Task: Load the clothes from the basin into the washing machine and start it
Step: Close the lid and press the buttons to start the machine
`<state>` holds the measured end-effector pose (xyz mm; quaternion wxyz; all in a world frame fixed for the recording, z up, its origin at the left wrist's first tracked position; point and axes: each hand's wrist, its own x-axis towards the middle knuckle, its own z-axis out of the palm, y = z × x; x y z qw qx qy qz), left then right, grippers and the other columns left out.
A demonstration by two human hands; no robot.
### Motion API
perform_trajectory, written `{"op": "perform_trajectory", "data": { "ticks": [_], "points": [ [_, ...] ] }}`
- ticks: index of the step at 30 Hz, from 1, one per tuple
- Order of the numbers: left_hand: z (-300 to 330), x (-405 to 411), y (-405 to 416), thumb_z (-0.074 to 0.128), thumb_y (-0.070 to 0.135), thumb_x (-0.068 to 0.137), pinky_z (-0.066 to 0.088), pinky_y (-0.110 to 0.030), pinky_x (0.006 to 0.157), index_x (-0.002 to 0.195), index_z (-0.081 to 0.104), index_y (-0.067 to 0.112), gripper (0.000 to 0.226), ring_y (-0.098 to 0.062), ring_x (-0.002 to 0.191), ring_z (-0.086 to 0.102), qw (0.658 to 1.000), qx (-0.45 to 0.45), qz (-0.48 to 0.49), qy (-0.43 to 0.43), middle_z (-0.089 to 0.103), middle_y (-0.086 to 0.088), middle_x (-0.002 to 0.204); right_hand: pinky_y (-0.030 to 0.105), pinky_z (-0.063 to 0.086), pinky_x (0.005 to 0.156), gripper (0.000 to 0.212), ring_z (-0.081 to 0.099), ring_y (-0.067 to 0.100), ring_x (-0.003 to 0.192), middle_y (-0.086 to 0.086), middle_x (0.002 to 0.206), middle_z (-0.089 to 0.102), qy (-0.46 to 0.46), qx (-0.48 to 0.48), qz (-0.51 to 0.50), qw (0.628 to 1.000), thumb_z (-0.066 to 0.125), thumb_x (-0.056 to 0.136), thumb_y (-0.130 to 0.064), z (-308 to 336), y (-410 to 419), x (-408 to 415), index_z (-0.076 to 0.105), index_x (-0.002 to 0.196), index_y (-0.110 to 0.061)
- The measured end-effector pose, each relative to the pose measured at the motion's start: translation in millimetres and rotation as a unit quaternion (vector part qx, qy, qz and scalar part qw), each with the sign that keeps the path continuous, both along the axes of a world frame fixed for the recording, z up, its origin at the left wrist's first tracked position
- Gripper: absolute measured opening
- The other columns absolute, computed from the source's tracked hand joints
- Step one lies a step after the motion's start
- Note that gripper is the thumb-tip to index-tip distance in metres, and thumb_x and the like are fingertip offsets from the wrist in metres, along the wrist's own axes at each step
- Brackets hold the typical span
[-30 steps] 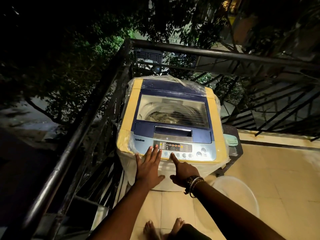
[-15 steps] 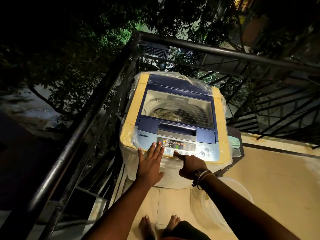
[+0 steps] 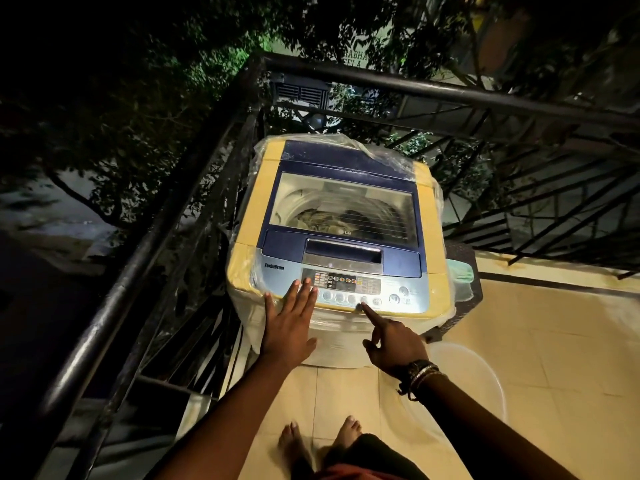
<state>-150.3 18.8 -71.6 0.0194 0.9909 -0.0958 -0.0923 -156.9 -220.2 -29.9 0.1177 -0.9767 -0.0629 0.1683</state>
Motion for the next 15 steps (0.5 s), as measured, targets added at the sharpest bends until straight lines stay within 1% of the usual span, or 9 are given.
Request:
{"op": "perform_trajectory", "data": {
  "ticks": [2,5,6,9,13,15],
  "points": [
    [0,-1,1,0.06,0.066,0.085,0.002,-0.068,0.118,0.162,-0.008,0.024,0.111,-0.021,0.156,-0.018,1.0,-0.004,0.001,-0.003,-0.022,-0.001,0.168,0.03,0.052,0.065,0.09,0.066,0.016,0.087,-0.015,0.095,0.07,-0.001,-0.003,-0.003,1.0,0.059,0.089,-0.04,-3,-4,-3,-0.001,0.154,-0.055],
    [3,-1,1,0.06,0.065,0.085,0.003,-0.067,0.118,0.162,-0.009,0.024,0.111,-0.021,0.156,-0.018,1.0,-0.007,0.0,0.001,-0.023,0.0,0.168,0.028,0.045,0.061,0.089,0.067,0.015,0.088,-0.016,0.096,0.07,-0.007,-0.006,-0.019,1.0,0.06,0.089,-0.041,-3,-12,-5,0.001,0.155,-0.053],
    [4,-1,1,0.06,0.065,0.085,0.004,-0.067,0.118,0.162,-0.009,0.024,0.111,-0.021,0.156,-0.017,1.0,-0.005,-0.002,0.003,-0.024,0.0,0.168,0.028,0.045,0.062,0.089,0.067,0.015,0.089,-0.016,0.096,0.07,-0.008,-0.007,-0.024,1.0,0.06,0.089,-0.042,-4,-15,-5,0.002,0.155,-0.052],
    [10,1,-1,0.058,0.063,0.088,0.004,-0.068,0.118,0.162,-0.007,0.023,0.106,-0.02,0.156,-0.016,1.0,-0.005,0.001,0.013,-0.022,0.0,0.168,0.03,0.051,0.067,0.091,0.067,0.014,0.088,-0.016,0.095,0.069,-0.014,-0.008,-0.037,0.999,0.06,0.087,-0.043,-8,-22,-6,0.002,0.156,-0.051],
    [26,11,-7,0.05,0.06,0.093,-0.001,-0.072,0.116,0.162,0.008,0.021,0.09,-0.022,0.158,-0.004,0.999,0.029,-0.008,0.015,-0.009,-0.003,0.171,0.03,0.053,0.068,0.093,0.067,0.014,0.086,-0.016,0.096,0.068,-0.02,-0.009,-0.055,0.998,0.06,0.086,-0.041,-15,-25,-6,-0.001,0.156,-0.05],
    [35,16,-12,0.048,0.06,0.094,-0.002,-0.07,0.117,0.161,0.017,0.019,0.084,-0.026,0.157,0.004,0.998,0.054,-0.012,0.017,0.002,-0.006,0.171,0.029,0.052,0.067,0.094,0.066,0.014,0.085,-0.016,0.096,0.068,-0.025,-0.01,-0.059,0.998,0.06,0.086,-0.041,-17,-25,-7,-0.001,0.156,-0.049]
  ]
}}
